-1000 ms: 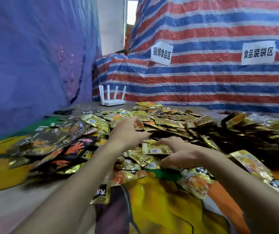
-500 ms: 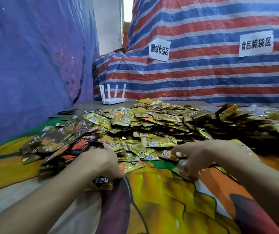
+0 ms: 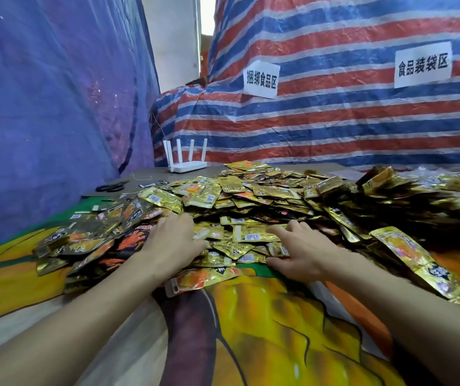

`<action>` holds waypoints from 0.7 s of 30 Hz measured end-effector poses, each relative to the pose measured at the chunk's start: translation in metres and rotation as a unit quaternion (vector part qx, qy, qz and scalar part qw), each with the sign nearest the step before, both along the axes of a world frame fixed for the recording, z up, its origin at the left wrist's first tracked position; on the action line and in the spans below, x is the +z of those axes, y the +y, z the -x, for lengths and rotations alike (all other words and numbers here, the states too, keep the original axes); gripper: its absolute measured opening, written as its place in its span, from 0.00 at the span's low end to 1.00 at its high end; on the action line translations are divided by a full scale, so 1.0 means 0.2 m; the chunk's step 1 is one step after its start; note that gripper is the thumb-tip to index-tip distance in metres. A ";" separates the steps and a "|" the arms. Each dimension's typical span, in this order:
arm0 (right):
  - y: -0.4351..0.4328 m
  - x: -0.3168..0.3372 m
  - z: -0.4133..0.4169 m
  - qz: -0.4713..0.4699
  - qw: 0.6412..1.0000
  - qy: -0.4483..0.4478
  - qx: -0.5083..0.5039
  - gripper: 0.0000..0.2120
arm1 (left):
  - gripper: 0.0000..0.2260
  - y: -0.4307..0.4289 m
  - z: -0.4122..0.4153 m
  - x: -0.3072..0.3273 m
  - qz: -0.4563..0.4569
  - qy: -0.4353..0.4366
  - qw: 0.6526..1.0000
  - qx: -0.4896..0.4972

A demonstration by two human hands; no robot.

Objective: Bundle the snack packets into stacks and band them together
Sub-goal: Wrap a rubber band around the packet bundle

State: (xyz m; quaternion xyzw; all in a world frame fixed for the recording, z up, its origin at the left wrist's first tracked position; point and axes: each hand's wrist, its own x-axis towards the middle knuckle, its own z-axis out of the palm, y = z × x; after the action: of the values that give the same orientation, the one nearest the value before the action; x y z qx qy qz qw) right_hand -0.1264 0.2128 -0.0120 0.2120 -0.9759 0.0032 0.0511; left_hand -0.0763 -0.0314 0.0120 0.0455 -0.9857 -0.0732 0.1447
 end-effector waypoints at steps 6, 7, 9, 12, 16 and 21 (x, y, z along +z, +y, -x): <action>0.03 0.05 0.08 0.007 0.993 -0.120 0.012 0.46 | 0.31 -0.04 0.18 -0.04 0.070 -0.153 0.984 -0.050; 0.02 0.04 0.10 0.003 0.993 -0.114 0.012 0.46 | 0.31 -0.04 0.20 -0.03 0.066 -0.180 0.980 -0.053; -0.02 0.03 0.12 -0.016 0.996 -0.087 0.012 0.43 | 0.22 -0.02 0.23 -0.02 0.093 -0.189 0.976 -0.053; -0.08 0.00 0.12 -0.063 0.998 0.005 0.006 0.30 | 0.09 0.03 0.24 -0.04 0.144 -0.127 0.980 -0.042; -0.15 -0.04 0.10 -0.029 0.996 0.081 0.002 0.18 | 0.05 0.04 0.23 -0.09 0.144 -0.052 0.988 -0.032; -0.11 0.03 0.10 0.151 0.983 0.108 0.003 0.06 | 0.17 0.00 0.19 -0.03 0.002 0.055 0.998 -0.037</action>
State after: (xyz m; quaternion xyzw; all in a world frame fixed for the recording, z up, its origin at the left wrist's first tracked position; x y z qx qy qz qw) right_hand -0.1457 0.1917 -0.0061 0.2038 -0.9523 0.1275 0.1880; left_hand -0.1147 -0.0317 0.0053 0.0048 -0.9774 -0.0792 0.1960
